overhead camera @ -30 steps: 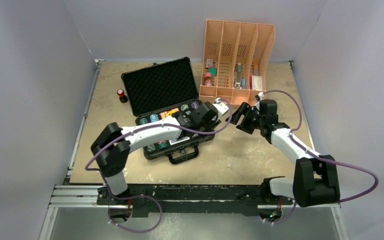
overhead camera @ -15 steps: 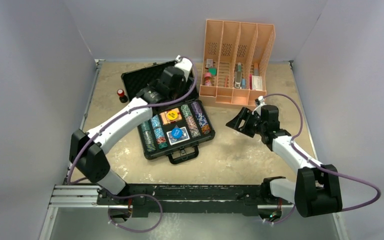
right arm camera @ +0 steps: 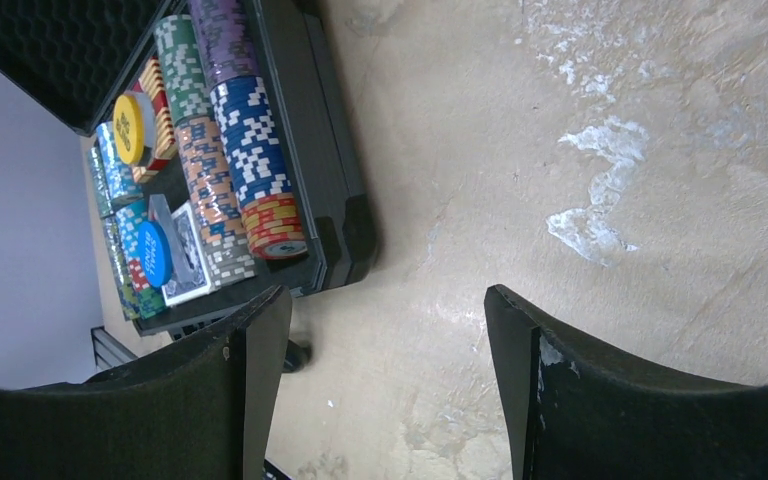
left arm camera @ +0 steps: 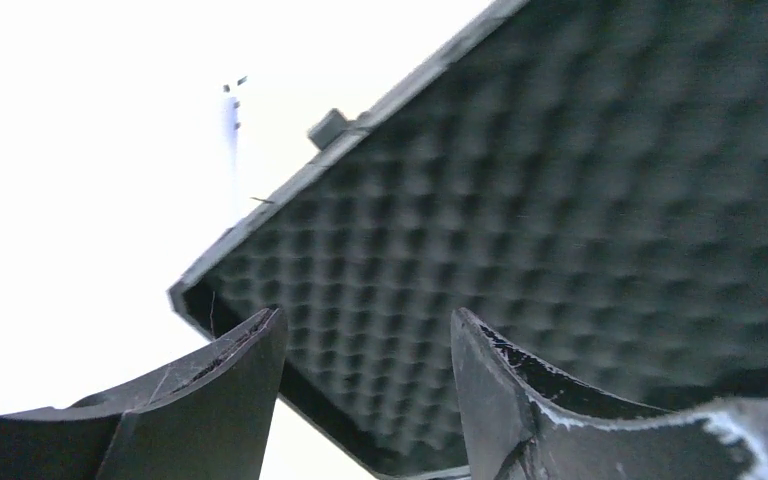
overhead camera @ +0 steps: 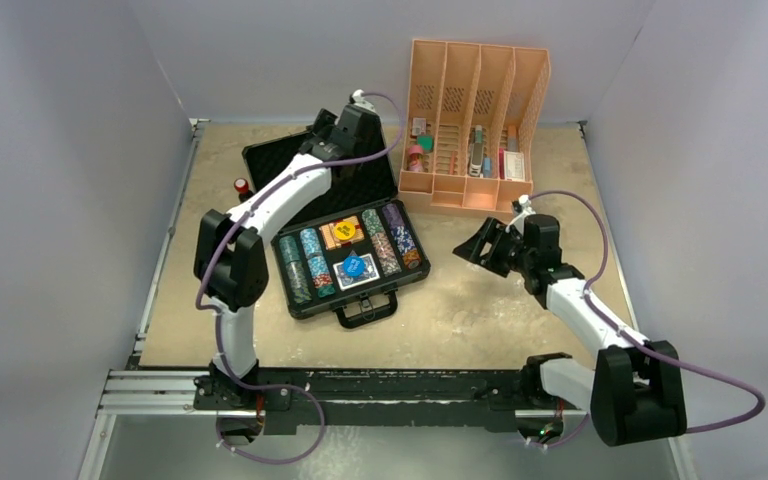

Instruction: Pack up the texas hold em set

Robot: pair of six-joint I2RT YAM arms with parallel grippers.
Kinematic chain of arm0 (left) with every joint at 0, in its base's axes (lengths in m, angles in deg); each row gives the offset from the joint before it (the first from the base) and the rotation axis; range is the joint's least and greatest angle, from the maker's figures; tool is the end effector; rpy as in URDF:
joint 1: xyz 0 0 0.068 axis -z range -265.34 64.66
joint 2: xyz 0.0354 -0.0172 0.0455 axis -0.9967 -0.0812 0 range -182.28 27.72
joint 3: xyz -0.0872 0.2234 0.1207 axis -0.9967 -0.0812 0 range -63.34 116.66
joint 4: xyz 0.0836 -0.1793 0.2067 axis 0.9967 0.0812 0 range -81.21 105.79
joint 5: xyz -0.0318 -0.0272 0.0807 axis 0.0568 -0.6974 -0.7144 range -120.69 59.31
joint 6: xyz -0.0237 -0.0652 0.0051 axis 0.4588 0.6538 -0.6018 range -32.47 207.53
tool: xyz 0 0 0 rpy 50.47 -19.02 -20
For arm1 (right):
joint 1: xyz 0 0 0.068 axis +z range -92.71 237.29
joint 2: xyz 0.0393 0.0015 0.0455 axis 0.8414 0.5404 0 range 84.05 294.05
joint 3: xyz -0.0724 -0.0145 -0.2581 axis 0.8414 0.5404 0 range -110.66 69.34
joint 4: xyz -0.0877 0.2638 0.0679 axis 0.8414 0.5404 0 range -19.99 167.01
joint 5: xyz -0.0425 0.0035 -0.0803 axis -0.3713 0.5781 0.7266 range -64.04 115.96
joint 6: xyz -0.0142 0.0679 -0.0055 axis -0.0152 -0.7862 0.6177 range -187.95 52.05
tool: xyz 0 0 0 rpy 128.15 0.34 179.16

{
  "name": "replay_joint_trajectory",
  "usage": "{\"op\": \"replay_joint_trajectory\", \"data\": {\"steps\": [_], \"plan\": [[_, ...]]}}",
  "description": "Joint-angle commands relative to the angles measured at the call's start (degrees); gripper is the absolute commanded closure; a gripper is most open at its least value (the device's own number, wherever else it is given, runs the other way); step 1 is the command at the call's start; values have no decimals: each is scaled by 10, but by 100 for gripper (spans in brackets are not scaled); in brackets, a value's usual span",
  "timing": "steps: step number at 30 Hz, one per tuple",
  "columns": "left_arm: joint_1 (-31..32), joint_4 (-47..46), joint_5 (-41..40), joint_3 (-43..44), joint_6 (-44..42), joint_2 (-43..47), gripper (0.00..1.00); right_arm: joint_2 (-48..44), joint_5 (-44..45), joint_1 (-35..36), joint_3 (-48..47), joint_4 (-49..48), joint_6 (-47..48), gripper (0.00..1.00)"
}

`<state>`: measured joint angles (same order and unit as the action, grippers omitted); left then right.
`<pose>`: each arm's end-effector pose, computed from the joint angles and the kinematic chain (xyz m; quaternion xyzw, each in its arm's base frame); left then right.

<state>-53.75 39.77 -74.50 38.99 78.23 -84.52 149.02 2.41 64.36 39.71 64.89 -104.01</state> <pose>0.4315 -0.2195 0.2910 0.1495 0.8449 0.2584 0.4438 0.2700 0.0563 0.1773 0.1140 0.8472 0.3438 0.3887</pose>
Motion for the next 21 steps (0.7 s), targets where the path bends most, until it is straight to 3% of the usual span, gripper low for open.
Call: {"op": "replay_joint_trajectory", "data": {"steps": [1,3,5,8,14,21], "plan": [[-35,-9,-65,58,-62,-3,41,-23,-9,0,3,-17,-8,27],[-50,-11,-56,69,-74,-13,44,-26,-9,0,1,-13,-9,27],[-65,-6,-44,80,-83,-24,54,-30,-8,1,-1,-10,-10,27],[-79,1,-23,91,-96,-39,57,-39,-5,1,-2,-4,-12,27],[-98,33,38,116,-117,-65,59,-48,1,1,-3,10,-16,28],[-115,51,57,162,-140,-103,54,-53,3,0,-9,18,-19,29]]}}
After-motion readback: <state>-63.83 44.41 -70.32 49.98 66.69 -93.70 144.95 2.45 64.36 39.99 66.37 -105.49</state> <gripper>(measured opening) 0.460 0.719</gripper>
